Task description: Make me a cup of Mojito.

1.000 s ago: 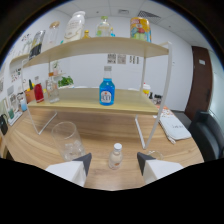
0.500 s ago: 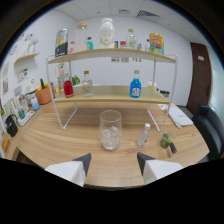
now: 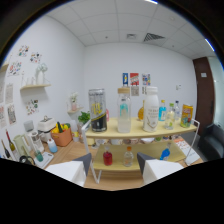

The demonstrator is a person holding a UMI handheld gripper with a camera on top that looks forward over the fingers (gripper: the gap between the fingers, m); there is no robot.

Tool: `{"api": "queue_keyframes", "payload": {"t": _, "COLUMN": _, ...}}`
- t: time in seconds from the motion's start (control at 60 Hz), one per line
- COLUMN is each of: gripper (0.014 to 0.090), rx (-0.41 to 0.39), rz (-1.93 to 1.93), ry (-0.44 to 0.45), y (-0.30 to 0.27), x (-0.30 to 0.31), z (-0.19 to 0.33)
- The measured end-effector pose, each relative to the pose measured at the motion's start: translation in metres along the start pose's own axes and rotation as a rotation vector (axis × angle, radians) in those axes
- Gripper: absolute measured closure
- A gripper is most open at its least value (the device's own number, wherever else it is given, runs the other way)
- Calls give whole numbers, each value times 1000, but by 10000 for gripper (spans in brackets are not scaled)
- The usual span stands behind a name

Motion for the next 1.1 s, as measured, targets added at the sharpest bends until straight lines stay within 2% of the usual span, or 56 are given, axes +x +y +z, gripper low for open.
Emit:
{"api": "queue_keyframes", "payload": {"t": 0.117, "gripper": 180, "rx": 79, "rz": -3, "ry": -35, "y": -52, "x": -29, "z": 20}}
{"api": "queue_keyframes", "payload": {"t": 0.217, "gripper": 184, "rx": 114, "rz": -1, "ry": -38, "y": -80, "x": -47, "z": 43}}
{"api": "queue_keyframes", "payload": {"t": 0.483, "gripper": 190, "rx": 101, "rz": -23, "ry": 1, "y": -107, "x": -57, "z": 124}}
{"api": "queue_keyframes", "payload": {"t": 0.55, "gripper": 214, "rx": 94, "rz": -32, "ry": 15, "y": -106, "x": -56, "z": 140}}
{"api": "queue_keyframes", "payload": {"t": 0.633, "gripper": 284, "rx": 84, "rz": -39, "ry": 38, "y": -104, "x": -54, "z": 156}}
{"api": "queue_keyframes", "payload": {"t": 0.733, "gripper": 396, "rx": 83, "rz": -49, "ry": 63, "y": -104, "x": -51, "z": 166}}
{"api": "queue_keyframes", "payload": {"t": 0.8, "gripper": 500, "rx": 98, "rz": -60, "ry": 75, "y": -106, "x": -48, "z": 168}}
{"api": "queue_keyframes", "payload": {"t": 1.1, "gripper": 537, "rx": 103, "rz": -67, "ry": 49, "y": -107, "x": -51, "z": 160}}
